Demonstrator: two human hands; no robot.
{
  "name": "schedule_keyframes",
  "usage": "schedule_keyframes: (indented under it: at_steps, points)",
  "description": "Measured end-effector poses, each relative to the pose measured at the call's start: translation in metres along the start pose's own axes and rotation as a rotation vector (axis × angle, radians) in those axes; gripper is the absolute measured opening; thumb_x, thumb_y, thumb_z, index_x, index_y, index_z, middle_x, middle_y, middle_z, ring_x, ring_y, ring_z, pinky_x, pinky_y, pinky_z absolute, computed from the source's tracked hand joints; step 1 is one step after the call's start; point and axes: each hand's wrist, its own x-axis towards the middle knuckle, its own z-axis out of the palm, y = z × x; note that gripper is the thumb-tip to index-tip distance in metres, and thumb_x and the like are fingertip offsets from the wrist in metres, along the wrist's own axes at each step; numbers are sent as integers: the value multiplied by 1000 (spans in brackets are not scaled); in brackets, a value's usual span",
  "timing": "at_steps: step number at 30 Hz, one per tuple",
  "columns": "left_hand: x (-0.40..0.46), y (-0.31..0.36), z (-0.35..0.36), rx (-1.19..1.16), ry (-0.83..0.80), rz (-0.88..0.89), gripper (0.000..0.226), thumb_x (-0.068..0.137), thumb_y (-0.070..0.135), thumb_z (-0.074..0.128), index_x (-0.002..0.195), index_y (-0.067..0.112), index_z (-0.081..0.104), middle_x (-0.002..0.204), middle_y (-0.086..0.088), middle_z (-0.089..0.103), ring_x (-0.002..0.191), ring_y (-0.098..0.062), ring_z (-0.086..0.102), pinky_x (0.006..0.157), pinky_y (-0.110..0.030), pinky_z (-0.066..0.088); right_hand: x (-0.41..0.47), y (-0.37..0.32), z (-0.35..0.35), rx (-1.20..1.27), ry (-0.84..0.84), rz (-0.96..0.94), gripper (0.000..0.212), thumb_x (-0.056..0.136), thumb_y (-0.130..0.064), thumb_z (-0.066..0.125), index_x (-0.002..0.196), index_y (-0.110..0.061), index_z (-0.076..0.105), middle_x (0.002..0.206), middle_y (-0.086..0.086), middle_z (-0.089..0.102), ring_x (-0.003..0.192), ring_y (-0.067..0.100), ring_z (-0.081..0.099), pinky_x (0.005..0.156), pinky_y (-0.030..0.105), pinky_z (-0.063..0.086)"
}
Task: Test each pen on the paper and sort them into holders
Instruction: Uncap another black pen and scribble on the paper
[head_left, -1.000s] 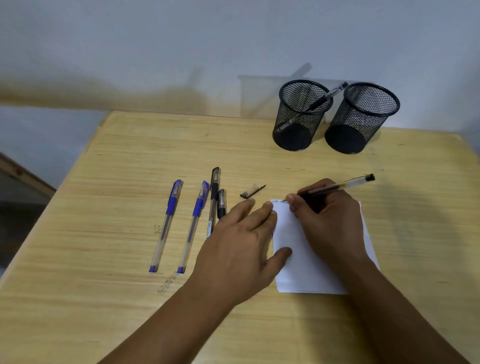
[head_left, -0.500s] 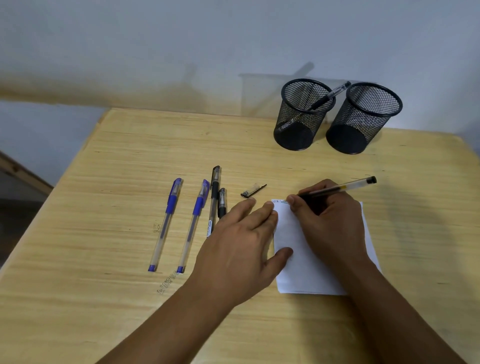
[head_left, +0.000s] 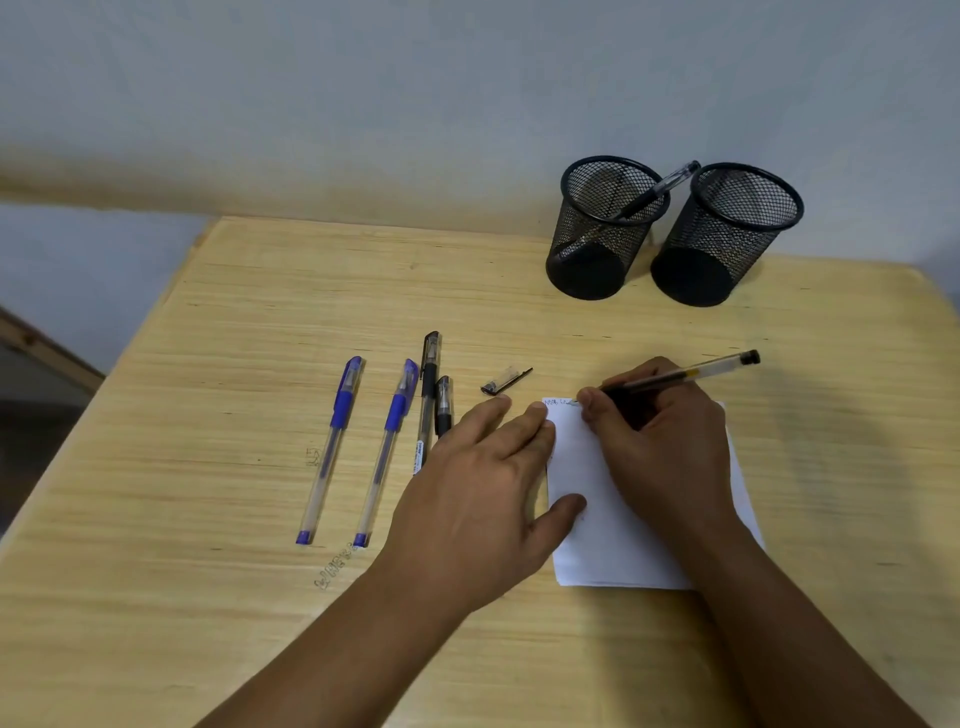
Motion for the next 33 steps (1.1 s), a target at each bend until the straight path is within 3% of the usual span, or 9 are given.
schedule_keyframes:
  at_steps: [4,9,22,28,33]
  points:
    - [0,0,0,-1,8,2,63,87,60,47,128,16,65,139,5,60,134,-24,47,105,-35,44,-1,-2,1,-10,7,1,8,85,-23,72,83,-21,64,72,-24,59,75,-20,57,69,-4,38]
    - [-1,1,-1,7,2,1,63,87,60,47,128,16,65,139,5,60,134,-24,47,105,-35,43,-1,-2,1,-22,5,18,11,86,-24,72,85,-21,62,73,-21,60,72,-7,60,67,-2,40]
    - [0,1,-2,-8,-19,-8,64,87,61,46,131,17,63,141,4,58,136,-24,45,106,-35,42,-1,-4,-1,-22,3,43,11,86,-24,71,85,-21,60,72,-21,60,70,-12,60,66,-3,40]
    - [0,1,-2,-14,-31,-9,65,88,61,47,131,16,63,140,4,58,135,-24,45,107,-34,40,0,-6,-1,-41,-8,59,11,86,-25,71,86,-18,62,73,-16,61,71,-7,58,65,-3,41]
    - [0,1,-3,-22,-49,-21,67,88,63,43,134,18,60,143,5,56,138,-22,42,110,-32,35,0,-4,-6,69,78,123,13,85,-25,73,85,-16,63,77,-6,71,76,4,67,66,13,47]
